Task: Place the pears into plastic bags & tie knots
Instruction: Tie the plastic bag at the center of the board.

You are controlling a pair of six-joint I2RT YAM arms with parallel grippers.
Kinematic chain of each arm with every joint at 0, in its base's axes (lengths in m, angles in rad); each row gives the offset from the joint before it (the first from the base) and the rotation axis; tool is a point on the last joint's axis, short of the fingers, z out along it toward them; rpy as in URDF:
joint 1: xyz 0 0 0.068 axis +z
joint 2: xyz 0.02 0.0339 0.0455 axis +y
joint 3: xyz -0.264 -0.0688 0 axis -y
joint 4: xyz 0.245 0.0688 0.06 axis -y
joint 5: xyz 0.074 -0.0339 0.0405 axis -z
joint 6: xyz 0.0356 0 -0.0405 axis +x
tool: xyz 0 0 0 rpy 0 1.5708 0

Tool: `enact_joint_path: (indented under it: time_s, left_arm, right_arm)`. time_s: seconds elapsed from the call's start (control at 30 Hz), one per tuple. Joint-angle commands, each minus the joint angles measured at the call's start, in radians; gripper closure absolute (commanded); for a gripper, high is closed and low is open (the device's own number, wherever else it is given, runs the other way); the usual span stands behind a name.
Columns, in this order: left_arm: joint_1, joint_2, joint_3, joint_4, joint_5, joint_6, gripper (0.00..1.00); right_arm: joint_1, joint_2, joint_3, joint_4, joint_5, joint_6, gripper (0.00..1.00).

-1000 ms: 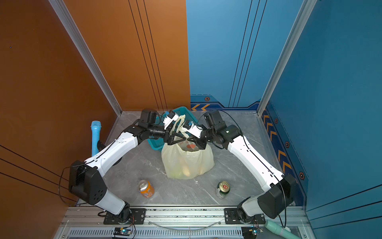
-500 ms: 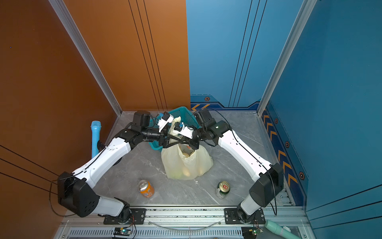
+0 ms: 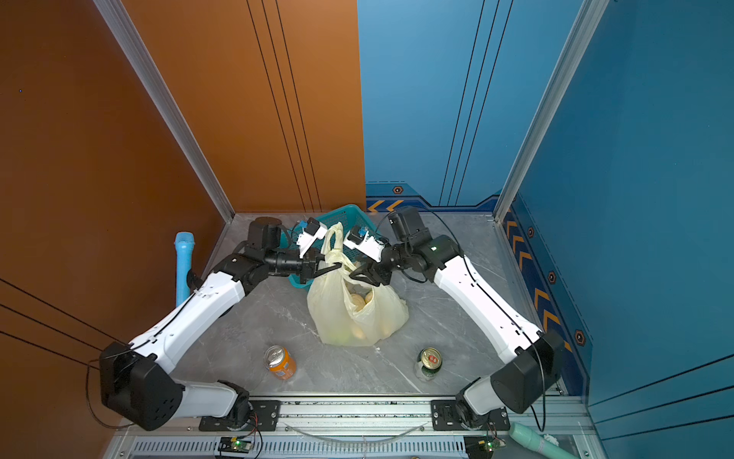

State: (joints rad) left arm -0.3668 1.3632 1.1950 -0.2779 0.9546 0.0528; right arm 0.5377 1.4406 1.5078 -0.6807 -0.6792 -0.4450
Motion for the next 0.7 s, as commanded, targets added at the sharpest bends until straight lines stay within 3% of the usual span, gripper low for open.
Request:
enact_joint_path:
  time_s: [0.0, 0.2, 0.4, 0.5, 0.57, 0.6, 0.67]
  left_arm:
    - [0.005, -0.024, -0.009, 0.035, 0.040, -0.003, 0.99]
    - [-0.004, -0.022, -0.006, 0.037, 0.061, -0.001, 1.00]
    - [-0.012, -0.020, -0.005, 0.042, 0.065, 0.000, 1.00]
    - [-0.010, -0.017, -0.005, 0.041, 0.062, 0.002, 1.00]
    - [-0.006, -0.018, -0.005, 0.038, 0.056, 0.002, 1.00]
    - [-0.003, -0.019, -0.007, 0.038, 0.050, 0.000, 1.00]
    - [0.006, -0.027, -0.018, 0.050, 0.023, -0.013, 0.96]
  right_arm:
    - [-0.039, -0.068, -0.015, 0.216, -0.030, 0.321, 0.33]
    - [-0.012, 0.046, 0.148, 0.259, -0.017, 0.609, 0.26]
    - [0.016, 0.200, 0.327, 0.168, -0.048, 0.655, 0.30]
    - [0.022, 0.219, 0.338, 0.186, -0.082, 0.670, 0.53]
    - [0.020, 0.212, 0.326, 0.200, -0.072, 0.677, 0.79]
    - [0.017, 0.201, 0.315, 0.208, -0.050, 0.683, 0.87]
    - [0.006, 0.170, 0.295, 0.221, 0.002, 0.712, 0.95]
